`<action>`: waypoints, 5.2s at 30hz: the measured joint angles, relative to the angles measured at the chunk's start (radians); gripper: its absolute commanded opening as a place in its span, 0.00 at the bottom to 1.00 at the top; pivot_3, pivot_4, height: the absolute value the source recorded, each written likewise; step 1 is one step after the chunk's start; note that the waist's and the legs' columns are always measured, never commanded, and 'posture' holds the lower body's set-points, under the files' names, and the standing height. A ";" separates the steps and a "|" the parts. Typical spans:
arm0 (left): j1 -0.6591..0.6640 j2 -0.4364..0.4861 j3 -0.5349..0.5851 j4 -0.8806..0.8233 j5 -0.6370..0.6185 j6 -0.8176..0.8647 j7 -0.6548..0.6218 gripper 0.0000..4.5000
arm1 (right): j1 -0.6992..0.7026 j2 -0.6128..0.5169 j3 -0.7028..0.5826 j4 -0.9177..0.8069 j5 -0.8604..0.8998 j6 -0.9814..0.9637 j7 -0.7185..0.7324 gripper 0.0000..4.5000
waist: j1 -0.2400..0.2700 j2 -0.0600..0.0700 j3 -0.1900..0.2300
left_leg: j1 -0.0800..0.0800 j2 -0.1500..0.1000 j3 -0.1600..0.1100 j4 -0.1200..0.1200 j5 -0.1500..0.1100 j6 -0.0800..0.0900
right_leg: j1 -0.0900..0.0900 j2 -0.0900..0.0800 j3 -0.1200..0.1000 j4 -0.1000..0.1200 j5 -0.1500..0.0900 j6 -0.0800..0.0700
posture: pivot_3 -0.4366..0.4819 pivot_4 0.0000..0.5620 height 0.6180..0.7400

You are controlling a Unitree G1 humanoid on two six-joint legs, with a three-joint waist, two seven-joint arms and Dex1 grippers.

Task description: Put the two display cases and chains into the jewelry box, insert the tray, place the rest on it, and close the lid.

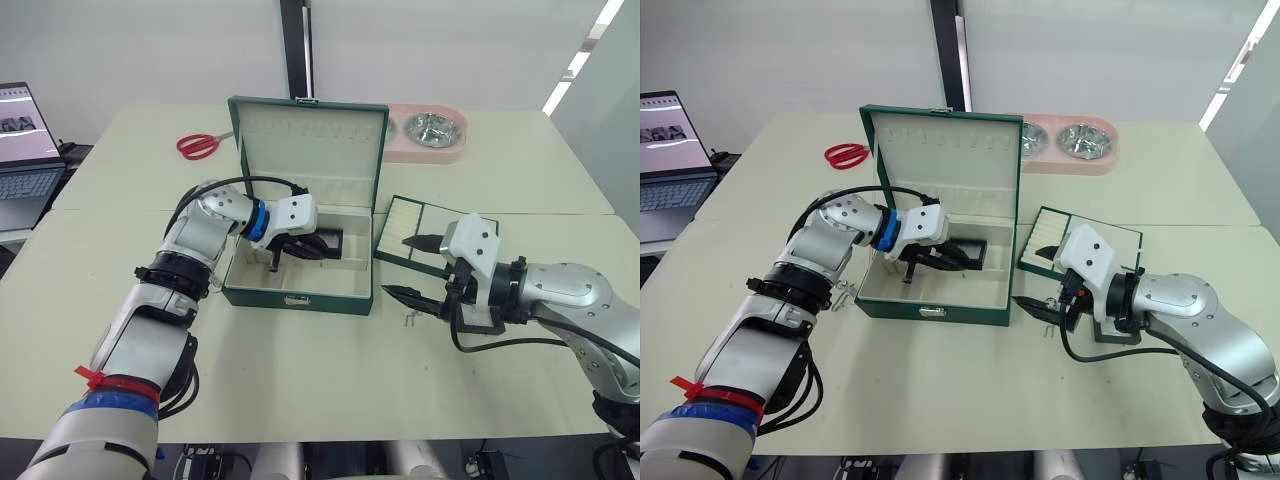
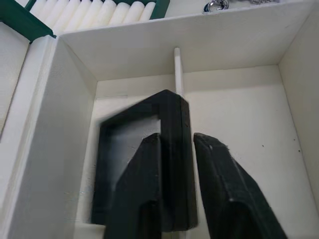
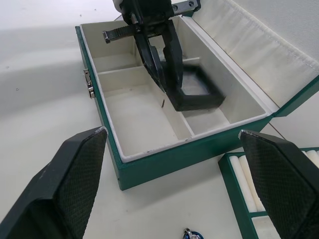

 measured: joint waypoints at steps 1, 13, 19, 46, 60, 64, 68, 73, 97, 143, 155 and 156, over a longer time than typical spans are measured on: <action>-0.005 -0.001 0.001 0.000 0.000 0.000 0.000 0.50 | 0.000 0.000 0.000 0.000 0.000 0.000 0.000 1.00 | 0.000 0.000 0.000 | 0.000 0.000 0.000 0.000 0.000 0.000 | 0.000 0.000 0.000 0.000 0.000 0.000 | 0.48 0.27 1.00; 0.016 0.038 0.104 -0.231 -0.094 0.135 0.000 0.99 | 0.000 -0.018 0.000 0.009 -0.004 -0.015 0.010 1.00 | -0.003 0.000 0.000 | 0.001 0.000 0.000 0.000 0.000 0.000 | 0.000 0.000 0.000 0.000 0.000 0.000 | 0.48 0.27 1.00; 0.091 0.056 0.103 -0.281 -0.098 0.145 -0.016 0.86 | -0.005 -0.020 0.007 0.027 -0.009 -0.027 0.013 1.00 | -0.001 0.000 0.000 | 0.000 0.000 0.000 0.000 0.000 0.000 | 0.000 0.000 0.000 0.000 0.000 0.000 | 0.48 0.27 1.00; 0.081 0.043 0.024 -0.173 0.031 0.158 0.055 0.00 | -0.014 -0.019 0.015 0.027 -0.002 -0.025 0.004 1.00 | -0.001 0.000 0.000 | 0.000 0.000 0.000 0.001 0.000 0.000 | 0.001 0.000 0.000 0.000 0.000 0.000 | 0.48 0.27 1.00; 0.130 0.072 0.117 -0.360 -0.109 0.318 0.024 0.00 | -0.015 -0.020 0.015 0.024 0.000 -0.024 0.004 1.00 | -0.007 0.000 0.000 | 0.000 0.000 0.000 0.000 0.000 0.000 | 0.000 0.000 0.000 0.000 0.000 0.000 | 0.48 0.27 1.00; 0.240 0.181 0.254 -0.501 -0.234 0.461 0.025 0.00 | 0.008 -0.063 -0.008 0.022 -0.001 -0.029 0.024 1.00 | -0.010 0.000 0.000 | 0.001 0.001 -0.001 0.000 0.001 -0.001 | 0.000 0.000 0.000 0.001 0.000 0.000 | 0.48 0.27 1.00; 0.366 0.296 0.424 -0.528 -0.292 0.524 0.094 0.00 | 0.070 -0.150 -0.097 0.019 -0.001 -0.054 0.075 1.00 | -0.004 0.000 0.000 | 0.001 0.000 -0.001 0.000 0.001 -0.001 | 0.001 0.000 0.000 0.000 0.000 0.000 | 0.48 0.27 1.00; 0.537 0.363 0.655 -0.504 -0.338 0.550 0.210 0.00 | 0.187 -0.221 -0.253 0.018 0.002 -0.064 0.121 1.00 | -0.001 0.000 0.000 | 0.001 0.000 -0.001 0.000 0.000 0.000 | 0.001 -0.001 0.000 -0.001 0.000 0.000 | 0.48 0.27 1.00; 1.022 0.232 0.928 -0.395 -0.353 0.343 0.518 0.99 | 0.724 -0.170 -0.663 0.380 -0.139 -0.416 0.309 1.00 | 0.018 0.000 -0.004 | 0.004 0.001 0.000 -0.002 -0.003 0.005 | 0.005 -0.001 0.000 -0.004 0.000 0.000 | 0.48 0.27 1.00; 1.094 0.197 0.880 -0.566 -0.485 0.410 0.612 0.99 | 0.596 -0.160 -0.535 0.249 -0.100 -0.346 0.285 1.00 | 0.019 0.000 -0.004 | 0.004 0.001 0.000 -0.002 -0.003 0.005 | 0.006 -0.001 0.000 -0.003 0.000 0.000 | 0.48 0.27 1.00; 1.058 0.307 0.835 -0.552 -0.442 0.320 0.469 0.99 | 0.542 -0.168 -0.492 0.216 -0.072 -0.304 0.285 1.00 | 0.020 0.000 -0.004 | 0.004 0.001 0.000 -0.002 -0.003 0.005 | 0.005 -0.001 0.000 -0.004 0.000 0.000 | 0.48 0.27 1.00; 1.044 0.316 0.821 -0.545 -0.433 0.304 0.449 0.99 | 0.537 -0.170 -0.492 0.209 -0.068 -0.300 0.285 1.00 | 0.019 0.000 -0.004 | 0.004 0.001 0.000 -0.002 -0.003 0.005 | 0.005 -0.001 0.000 -0.004 0.000 0.000 | 0.48 0.27 1.00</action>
